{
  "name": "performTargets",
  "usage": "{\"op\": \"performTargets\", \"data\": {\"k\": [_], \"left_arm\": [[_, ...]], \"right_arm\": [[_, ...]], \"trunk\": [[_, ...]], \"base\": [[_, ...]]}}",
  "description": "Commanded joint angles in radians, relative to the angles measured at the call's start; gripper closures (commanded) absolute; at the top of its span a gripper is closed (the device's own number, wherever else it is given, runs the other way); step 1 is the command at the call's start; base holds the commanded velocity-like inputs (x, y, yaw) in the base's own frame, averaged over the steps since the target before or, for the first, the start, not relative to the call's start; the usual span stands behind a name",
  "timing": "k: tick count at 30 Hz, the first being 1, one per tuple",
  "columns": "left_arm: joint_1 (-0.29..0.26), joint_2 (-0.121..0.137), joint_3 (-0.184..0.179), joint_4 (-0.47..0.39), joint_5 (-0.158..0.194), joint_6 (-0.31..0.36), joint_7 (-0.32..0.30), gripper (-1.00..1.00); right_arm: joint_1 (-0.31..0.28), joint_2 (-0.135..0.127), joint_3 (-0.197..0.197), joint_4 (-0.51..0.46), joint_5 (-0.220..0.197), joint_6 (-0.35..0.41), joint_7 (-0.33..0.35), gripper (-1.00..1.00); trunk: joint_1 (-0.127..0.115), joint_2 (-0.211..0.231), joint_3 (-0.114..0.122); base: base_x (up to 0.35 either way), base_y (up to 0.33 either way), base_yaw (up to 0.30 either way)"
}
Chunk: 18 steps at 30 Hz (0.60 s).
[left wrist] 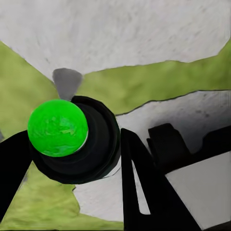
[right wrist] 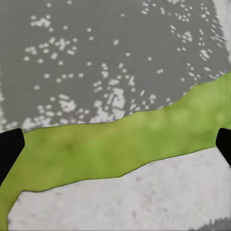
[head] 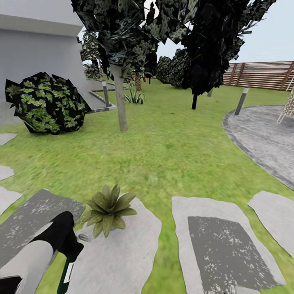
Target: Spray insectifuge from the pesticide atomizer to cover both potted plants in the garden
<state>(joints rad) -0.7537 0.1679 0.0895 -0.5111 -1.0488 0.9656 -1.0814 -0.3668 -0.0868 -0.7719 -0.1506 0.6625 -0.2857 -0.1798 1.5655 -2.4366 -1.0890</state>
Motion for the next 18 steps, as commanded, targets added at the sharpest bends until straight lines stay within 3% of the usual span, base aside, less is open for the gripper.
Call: {"op": "performTargets", "data": {"k": [1, 2, 7, 18], "left_arm": [[0.000, -0.004, 0.006, -0.001, -0.025, 0.005, -0.010, 1.00], [0.000, -0.005, 0.005, -0.001, -0.029, 0.005, -0.011, 1.00], [0.001, -0.007, 0.004, -0.001, -0.035, 0.004, -0.011, 1.00], [0.001, -0.001, 0.004, -0.001, -0.036, 0.004, -0.008, 1.00]], "right_arm": [[-0.001, -0.001, -0.007, 0.002, 0.012, -0.004, -0.003, -1.00], [-0.001, -0.001, -0.007, 0.003, 0.016, -0.003, -0.003, -1.00], [-0.001, 0.000, -0.007, 0.005, 0.121, -0.005, -0.006, -1.00], [-0.001, 0.002, -0.010, 0.003, 0.137, -0.006, -0.007, -1.00]], "trunk": [[0.000, 0.000, -0.001], [0.000, 0.000, -0.001], [0.000, 0.000, -0.001], [0.000, 0.000, -0.001]], "base": [[0.187, -0.127, 0.001], [0.205, -0.142, 0.001], [0.231, -0.170, 0.000], [0.235, -0.194, 0.029]]}}
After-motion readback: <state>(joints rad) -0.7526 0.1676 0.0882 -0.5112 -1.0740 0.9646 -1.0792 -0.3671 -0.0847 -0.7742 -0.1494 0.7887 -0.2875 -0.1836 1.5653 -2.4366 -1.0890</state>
